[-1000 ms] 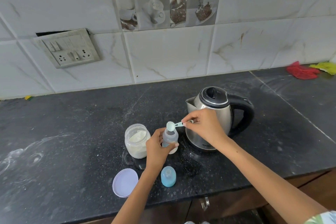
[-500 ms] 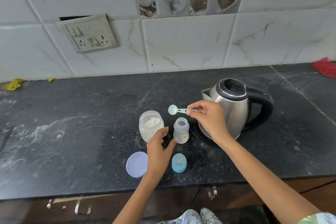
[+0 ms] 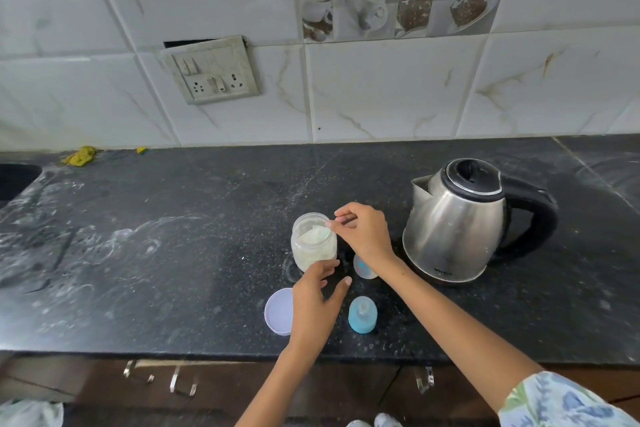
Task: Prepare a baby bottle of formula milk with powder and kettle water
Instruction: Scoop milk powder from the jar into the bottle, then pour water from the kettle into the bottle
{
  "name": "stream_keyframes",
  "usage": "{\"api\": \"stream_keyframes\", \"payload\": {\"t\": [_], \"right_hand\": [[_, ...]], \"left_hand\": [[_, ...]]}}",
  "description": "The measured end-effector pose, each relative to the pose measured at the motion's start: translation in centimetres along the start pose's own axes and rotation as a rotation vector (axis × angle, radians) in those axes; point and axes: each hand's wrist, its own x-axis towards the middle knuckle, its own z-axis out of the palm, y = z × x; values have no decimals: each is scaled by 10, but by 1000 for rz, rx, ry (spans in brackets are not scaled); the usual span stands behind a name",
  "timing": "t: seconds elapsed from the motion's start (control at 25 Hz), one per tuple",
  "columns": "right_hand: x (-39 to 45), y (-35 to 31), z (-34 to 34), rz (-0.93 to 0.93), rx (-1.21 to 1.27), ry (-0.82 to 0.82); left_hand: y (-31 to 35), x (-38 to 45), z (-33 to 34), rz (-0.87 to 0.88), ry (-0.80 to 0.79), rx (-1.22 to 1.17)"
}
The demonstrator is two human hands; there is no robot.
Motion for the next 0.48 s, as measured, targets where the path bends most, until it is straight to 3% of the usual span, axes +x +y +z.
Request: {"api": "stream_keyframes", "payload": {"t": [0.28, 0.48], "right_hand": [[-42, 22, -64, 9, 153, 30], [-81, 46, -126, 43, 173, 273]], "left_hand": [[11, 10, 22, 82, -52, -10], [13, 26, 44, 16, -132, 4]]}}
